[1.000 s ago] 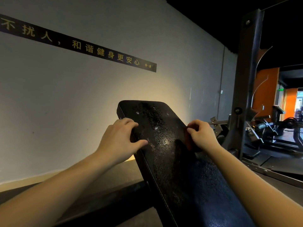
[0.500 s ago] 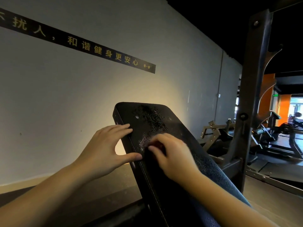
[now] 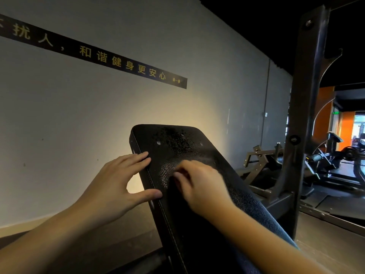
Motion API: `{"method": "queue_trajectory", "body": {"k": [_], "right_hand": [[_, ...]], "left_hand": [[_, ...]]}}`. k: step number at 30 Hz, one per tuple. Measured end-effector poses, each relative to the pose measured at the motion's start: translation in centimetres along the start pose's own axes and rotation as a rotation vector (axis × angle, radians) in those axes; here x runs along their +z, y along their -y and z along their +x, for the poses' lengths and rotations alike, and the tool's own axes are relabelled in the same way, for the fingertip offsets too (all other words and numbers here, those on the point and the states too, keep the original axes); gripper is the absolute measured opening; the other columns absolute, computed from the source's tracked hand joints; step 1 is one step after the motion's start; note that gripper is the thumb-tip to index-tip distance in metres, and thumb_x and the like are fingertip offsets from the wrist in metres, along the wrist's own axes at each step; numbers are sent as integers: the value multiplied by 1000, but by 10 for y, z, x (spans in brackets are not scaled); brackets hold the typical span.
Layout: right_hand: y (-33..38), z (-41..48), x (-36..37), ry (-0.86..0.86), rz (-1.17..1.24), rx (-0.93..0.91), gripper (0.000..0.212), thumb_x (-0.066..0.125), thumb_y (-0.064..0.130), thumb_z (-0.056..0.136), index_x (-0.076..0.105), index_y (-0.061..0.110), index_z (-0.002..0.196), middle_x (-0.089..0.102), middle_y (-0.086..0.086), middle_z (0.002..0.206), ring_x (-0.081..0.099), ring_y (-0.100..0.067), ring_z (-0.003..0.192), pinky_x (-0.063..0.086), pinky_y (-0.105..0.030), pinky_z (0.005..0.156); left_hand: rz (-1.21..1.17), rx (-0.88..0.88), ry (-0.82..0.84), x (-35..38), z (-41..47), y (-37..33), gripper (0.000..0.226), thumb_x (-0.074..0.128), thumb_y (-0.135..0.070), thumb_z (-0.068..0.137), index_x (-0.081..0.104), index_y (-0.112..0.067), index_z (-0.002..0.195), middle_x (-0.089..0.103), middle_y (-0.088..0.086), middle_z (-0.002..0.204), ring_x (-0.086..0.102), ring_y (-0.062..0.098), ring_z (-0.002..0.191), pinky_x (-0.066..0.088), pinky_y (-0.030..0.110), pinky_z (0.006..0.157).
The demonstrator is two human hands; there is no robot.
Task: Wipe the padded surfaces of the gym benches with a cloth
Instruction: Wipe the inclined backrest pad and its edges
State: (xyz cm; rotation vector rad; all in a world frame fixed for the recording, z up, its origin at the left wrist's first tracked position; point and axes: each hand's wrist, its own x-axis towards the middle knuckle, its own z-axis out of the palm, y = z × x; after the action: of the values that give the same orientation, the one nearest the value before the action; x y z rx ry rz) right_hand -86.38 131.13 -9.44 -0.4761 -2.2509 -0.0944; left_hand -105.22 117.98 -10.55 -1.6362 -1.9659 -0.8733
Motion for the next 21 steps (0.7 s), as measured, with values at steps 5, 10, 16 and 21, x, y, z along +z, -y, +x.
{"method": "queue_trajectory", "body": {"k": [5,10,16,21], "right_hand": [[-109,42,-5,-18,-209,419,23,52,35,102,65,17,107,71,-9,104,65,-32,95,53,-38,78],[-72,102,22,-134,-55,425,21,55,29,100,64,10,105,71,-17,108,64,-38,103,47,-39,79],[-17,31,8,-9,56,-52,23,47,39,102,63,25,109,67,2,103,62,-21,94,52,-41,83],[-120,56,0,-9,-161,323,24,49,36,103,66,19,107,67,-1,95,61,-23,86,44,-32,70]], "left_hand": [[3,5,20,-1,0,-2,112,28,-108,57,31,-49,152,15,-38,158,17,-7,148,14,26,119],[37,-2,52,-5,0,-3,112,30,-107,58,33,-48,153,16,-37,159,18,-7,148,15,26,119],[42,1,21,-27,21,-8,92,45,-99,64,62,-42,134,48,-28,142,42,-2,133,36,33,112],[133,-71,15,-38,70,11,70,53,-66,94,47,-26,151,38,-8,161,33,14,148,29,38,119]]}}
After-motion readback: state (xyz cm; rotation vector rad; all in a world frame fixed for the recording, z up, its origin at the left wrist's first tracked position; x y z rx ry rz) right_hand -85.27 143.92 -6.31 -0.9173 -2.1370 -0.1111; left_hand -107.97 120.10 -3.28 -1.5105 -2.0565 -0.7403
